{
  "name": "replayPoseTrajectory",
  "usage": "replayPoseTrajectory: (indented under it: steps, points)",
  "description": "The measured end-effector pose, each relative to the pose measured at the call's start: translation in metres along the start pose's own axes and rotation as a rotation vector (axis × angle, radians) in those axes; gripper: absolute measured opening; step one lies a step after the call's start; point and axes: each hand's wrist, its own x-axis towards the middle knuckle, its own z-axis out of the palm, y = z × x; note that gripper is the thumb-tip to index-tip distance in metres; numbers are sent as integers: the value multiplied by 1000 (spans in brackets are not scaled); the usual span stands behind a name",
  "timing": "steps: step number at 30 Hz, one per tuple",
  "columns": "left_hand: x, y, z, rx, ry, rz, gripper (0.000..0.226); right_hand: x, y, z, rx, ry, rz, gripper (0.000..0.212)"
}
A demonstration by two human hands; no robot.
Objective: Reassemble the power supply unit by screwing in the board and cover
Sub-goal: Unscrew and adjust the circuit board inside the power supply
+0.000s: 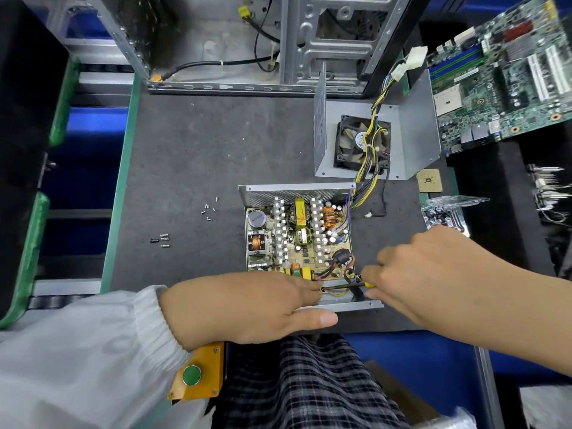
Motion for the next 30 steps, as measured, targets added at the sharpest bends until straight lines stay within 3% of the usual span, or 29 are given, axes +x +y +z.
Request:
replayPoseTrajectory:
  steps: [4, 14, 18, 22, 30]
  points:
    - [-1, 2, 1, 22, 36, -12, 86, -1, 0, 1, -9, -20, -7, 6]
    - [-4, 0, 4, 42, 101, 5, 82, -5, -2, -6, 63, 54, 38, 6]
    - [-4, 0, 3, 38, 110, 6, 76, -7, 3, -6, 91, 67, 42, 26]
    - [-4, 0, 4, 31, 109, 4, 68, -6, -1, -4, 122, 49, -9, 10]
    - [-4, -2, 6, 27, 120, 10, 71, -4, 2, 0, 58, 29, -30, 34]
